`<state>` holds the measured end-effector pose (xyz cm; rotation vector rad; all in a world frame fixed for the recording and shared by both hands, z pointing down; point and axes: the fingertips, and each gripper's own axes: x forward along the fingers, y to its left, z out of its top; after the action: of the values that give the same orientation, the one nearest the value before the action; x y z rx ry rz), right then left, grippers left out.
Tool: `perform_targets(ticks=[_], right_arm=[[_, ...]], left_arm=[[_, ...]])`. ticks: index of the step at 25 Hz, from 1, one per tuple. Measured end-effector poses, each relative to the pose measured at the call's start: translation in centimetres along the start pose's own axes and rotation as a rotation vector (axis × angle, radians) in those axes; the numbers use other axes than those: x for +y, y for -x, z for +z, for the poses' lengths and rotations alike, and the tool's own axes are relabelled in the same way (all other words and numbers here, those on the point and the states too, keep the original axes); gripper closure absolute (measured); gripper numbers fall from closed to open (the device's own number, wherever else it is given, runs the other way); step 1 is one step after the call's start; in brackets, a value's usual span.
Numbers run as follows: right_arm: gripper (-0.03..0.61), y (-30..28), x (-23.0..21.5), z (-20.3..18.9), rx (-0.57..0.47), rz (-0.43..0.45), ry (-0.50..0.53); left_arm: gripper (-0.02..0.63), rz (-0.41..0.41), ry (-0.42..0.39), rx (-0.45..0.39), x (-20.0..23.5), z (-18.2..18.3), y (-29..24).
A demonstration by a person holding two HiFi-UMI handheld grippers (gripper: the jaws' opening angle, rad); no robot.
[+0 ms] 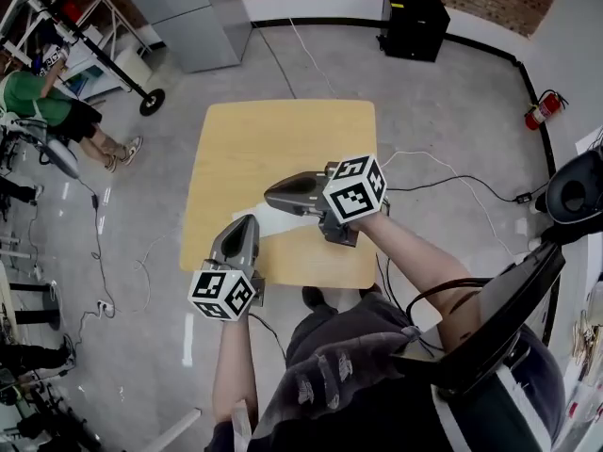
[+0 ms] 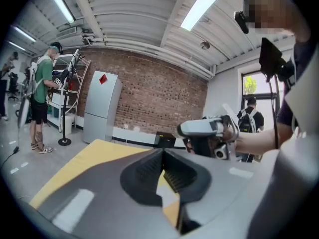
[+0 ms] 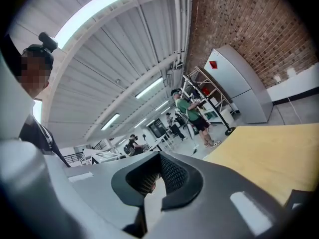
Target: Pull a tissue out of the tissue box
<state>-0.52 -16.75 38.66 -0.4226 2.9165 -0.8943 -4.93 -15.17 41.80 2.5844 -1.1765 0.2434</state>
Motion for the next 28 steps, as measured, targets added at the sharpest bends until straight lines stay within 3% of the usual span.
perform_targets(ticks=[8,13,16,28], right_arm=[[0.579,5.1,5.3,-1.5,-0.008,0.110,0.032],[0.579,9.7,7.3,-1.6,0.009,0.217,0.032],[0.579,12.6,7.4,-2.4,0.015,0.230,0.043],[0.580,10.2,12.5,-3.6,0.025,0.190,0.120]], left_arm=[[0.609,0.071,-0.053,-0.036,-7.8,-0.2,3.1],[0.609,0.174,-0.028,-0.055,-12.7,-0.6,3.8],[0.609,0.205,-0.039,-0.054,-15.5,-1.5,3.5],[0.609,0.287,-0.073,-0.150,-13.9,0.0,13.3]])
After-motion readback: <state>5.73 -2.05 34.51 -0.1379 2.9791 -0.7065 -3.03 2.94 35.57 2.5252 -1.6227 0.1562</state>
